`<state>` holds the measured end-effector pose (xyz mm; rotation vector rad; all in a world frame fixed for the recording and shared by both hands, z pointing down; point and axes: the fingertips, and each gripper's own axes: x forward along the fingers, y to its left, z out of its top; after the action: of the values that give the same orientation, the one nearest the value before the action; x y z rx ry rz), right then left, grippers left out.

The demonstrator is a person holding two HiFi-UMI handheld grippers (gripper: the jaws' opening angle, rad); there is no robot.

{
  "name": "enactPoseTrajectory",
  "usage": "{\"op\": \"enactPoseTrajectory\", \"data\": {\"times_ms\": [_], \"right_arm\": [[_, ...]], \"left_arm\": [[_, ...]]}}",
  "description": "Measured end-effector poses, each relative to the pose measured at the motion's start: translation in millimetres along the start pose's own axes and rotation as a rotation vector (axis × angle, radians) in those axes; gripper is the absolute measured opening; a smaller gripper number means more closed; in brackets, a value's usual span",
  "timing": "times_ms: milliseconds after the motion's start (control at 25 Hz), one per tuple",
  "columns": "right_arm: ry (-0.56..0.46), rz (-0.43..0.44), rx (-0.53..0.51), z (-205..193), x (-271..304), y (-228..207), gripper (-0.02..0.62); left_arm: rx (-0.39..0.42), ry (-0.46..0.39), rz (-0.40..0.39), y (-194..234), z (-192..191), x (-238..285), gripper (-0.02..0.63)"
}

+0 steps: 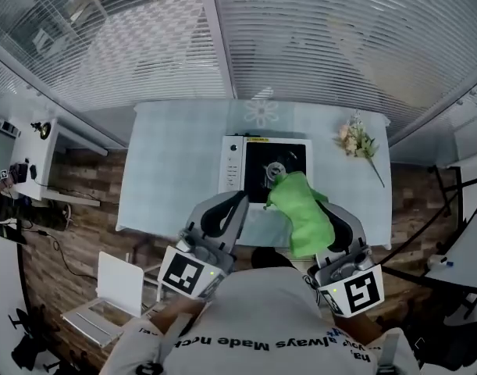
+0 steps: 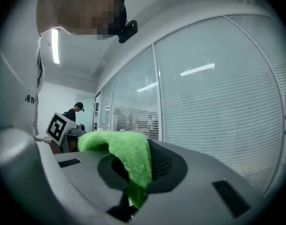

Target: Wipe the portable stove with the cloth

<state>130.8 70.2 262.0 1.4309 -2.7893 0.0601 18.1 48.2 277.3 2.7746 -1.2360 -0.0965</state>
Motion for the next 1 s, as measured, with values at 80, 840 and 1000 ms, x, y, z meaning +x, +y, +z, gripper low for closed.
{"op": "enactPoseTrajectory", "data": {"times_ms": [80, 840, 1000], "right_arm": [[-0.004, 0.009, -0.007, 2.1, 13.4, -18.6, 0.026], [0.049, 0.006, -0.047, -15.2, 111.4, -36.3, 0.026], [0.047, 0.056, -0.178, -32.9, 148.5, -19.9, 0.026]], "left_arm": [[0.002, -0.002, 0.009, 9.5, 0.3, 19.5, 0.011], [-0.015, 0.087, -0.012, 96.0, -22.7, 55.1, 0.011], [-0.013, 0.13, -0.003, 123.2, -44.9, 47.7, 0.011]]}}
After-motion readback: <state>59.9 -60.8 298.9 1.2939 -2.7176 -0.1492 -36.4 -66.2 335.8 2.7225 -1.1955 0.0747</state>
